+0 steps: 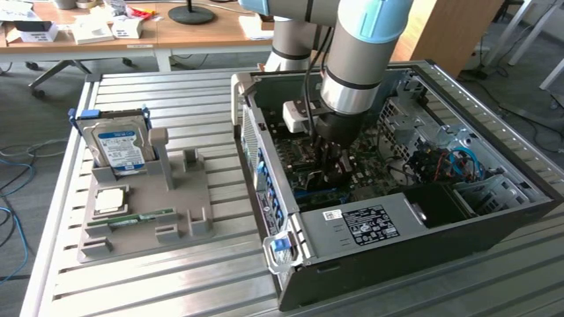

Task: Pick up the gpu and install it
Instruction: 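Insert the gpu into the slot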

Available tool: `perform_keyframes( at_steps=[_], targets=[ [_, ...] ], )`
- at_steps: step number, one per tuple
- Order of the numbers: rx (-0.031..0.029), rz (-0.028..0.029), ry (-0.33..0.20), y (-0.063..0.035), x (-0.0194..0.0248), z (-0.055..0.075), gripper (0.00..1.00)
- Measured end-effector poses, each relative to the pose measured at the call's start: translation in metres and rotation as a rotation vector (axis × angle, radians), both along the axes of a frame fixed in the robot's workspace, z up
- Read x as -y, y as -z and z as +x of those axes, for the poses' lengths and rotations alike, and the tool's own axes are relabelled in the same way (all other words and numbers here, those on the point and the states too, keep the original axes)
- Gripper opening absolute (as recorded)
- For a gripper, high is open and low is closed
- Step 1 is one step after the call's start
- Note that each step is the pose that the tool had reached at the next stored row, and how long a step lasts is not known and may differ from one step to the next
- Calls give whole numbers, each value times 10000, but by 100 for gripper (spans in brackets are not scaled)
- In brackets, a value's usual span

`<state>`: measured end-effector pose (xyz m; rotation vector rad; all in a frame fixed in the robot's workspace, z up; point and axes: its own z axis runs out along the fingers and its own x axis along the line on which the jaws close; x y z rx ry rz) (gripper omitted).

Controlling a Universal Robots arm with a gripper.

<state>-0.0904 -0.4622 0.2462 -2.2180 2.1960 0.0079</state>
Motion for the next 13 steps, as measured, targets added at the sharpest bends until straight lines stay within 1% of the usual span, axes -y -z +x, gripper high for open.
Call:
perform_keyframes(
  at_steps=[2, 4, 5, 6, 8, 13],
  targets=[
    [0, 0, 0, 0, 0, 0, 50],
    [0, 0, 0, 0, 0, 0, 50],
    [0, -1, 0, 0, 0, 0, 56],
    [-3, -4, 1, -8, 1, -1, 56],
    [-1, -1, 1, -56, 0, 0, 56],
    [0, 1, 1, -237, 0, 0, 56]
  ],
)
